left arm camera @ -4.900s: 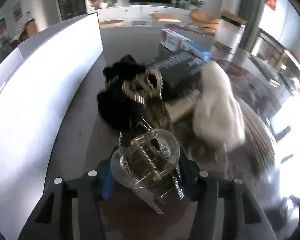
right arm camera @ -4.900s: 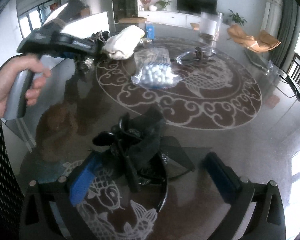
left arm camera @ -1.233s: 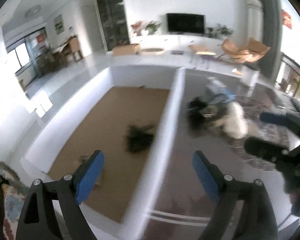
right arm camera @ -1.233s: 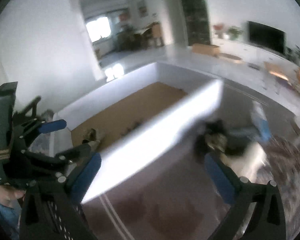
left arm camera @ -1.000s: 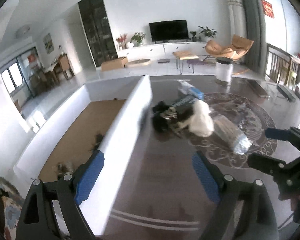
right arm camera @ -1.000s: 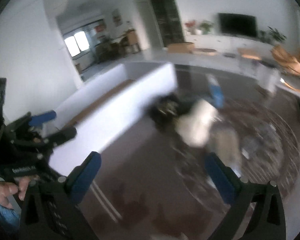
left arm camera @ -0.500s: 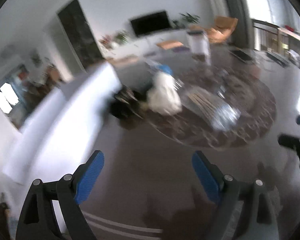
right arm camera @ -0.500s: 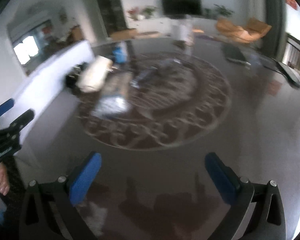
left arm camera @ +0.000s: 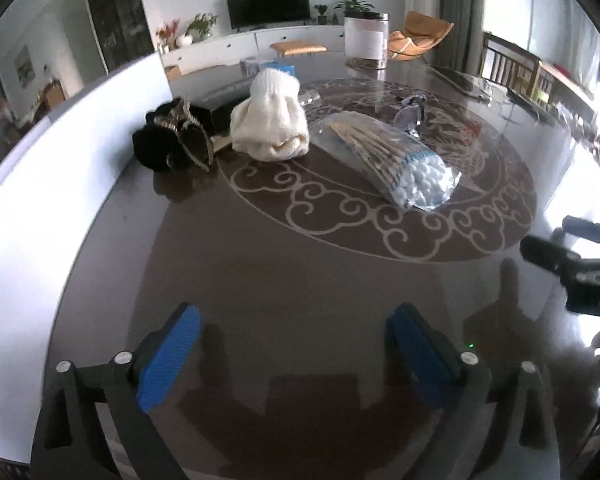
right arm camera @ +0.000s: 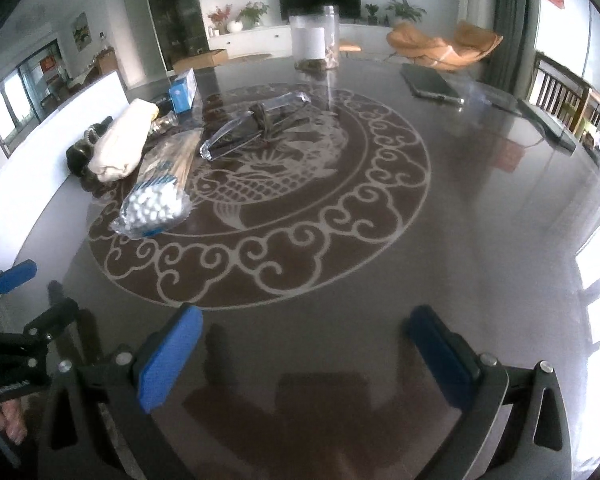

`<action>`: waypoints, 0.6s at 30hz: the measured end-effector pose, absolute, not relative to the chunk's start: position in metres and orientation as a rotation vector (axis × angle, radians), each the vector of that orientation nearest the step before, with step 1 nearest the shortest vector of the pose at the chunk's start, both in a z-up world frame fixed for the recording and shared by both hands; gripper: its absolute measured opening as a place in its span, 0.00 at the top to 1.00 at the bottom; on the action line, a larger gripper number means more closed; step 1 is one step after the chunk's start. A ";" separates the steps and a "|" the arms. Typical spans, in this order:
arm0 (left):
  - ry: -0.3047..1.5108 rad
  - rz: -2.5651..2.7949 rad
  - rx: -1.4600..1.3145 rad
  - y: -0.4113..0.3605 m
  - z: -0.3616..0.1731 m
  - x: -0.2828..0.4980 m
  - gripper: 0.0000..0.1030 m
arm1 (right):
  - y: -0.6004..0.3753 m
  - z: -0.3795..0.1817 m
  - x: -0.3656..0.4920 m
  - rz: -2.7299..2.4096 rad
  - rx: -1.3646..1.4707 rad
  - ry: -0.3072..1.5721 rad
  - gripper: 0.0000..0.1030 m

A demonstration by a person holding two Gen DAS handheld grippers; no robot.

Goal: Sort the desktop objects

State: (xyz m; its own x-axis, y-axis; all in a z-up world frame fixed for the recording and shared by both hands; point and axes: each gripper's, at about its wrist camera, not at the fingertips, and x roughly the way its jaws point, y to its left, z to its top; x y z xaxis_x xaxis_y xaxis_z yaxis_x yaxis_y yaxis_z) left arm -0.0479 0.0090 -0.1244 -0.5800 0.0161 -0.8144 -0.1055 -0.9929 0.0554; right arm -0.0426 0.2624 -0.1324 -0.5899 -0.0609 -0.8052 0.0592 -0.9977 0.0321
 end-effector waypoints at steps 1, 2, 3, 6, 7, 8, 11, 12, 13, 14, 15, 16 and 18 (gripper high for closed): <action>0.115 2.716 -1.421 0.006 -0.126 -0.051 0.00 | 0.260 -0.133 -0.044 -2.743 1.395 0.015 0.00; 0.084 2.704 -1.431 0.004 -0.127 -0.052 0.00 | 0.259 -0.133 -0.045 -2.742 1.399 0.027 0.00; 0.077 2.705 -1.430 0.003 -0.128 -0.053 0.00 | 0.257 -0.133 -0.046 -2.742 1.402 0.038 0.00; 0.081 2.707 -1.426 0.005 -0.128 -0.054 0.00 | 0.254 -0.135 -0.048 -2.741 1.413 0.070 0.00; 0.080 2.708 -1.423 0.006 -0.128 -0.054 0.00 | 0.254 -0.135 -0.048 -2.741 1.413 0.069 0.00; 0.078 2.710 -1.421 0.006 -0.128 -0.054 0.00 | 0.254 -0.135 -0.049 -2.741 1.412 0.068 0.00; 0.077 2.712 -1.417 0.007 -0.129 -0.054 0.00 | 0.254 -0.135 -0.049 -2.742 1.413 0.068 0.00; 0.076 2.713 -1.415 0.007 -0.129 -0.054 0.00 | 0.254 -0.136 -0.049 -2.742 1.413 0.068 0.00; 0.076 2.714 -1.414 0.007 -0.129 -0.054 0.00 | 0.254 -0.136 -0.049 -2.742 1.413 0.067 0.00; 0.074 2.715 -1.413 0.007 -0.129 -0.055 0.00 | 0.254 -0.135 -0.049 -2.742 1.414 0.067 0.00; 0.073 2.716 -1.412 0.007 -0.129 -0.054 0.00 | 0.254 -0.136 -0.049 -2.742 1.413 0.067 0.00; 0.073 2.717 -1.411 0.007 -0.130 -0.054 0.00 | 0.254 -0.136 -0.049 -2.742 1.413 0.067 0.00; 0.072 2.719 -1.410 0.007 -0.130 -0.054 0.00 | 0.254 -0.136 -0.049 -2.742 1.413 0.067 0.00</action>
State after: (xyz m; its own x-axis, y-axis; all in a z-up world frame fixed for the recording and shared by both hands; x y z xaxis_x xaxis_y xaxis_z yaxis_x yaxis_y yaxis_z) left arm -0.0541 0.0071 -0.1297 -0.5739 0.0470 -0.8176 -0.0903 -0.9959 0.0062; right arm -0.0490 0.2537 -0.1356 -0.5791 -0.0301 -0.8147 0.0700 -0.9975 -0.0129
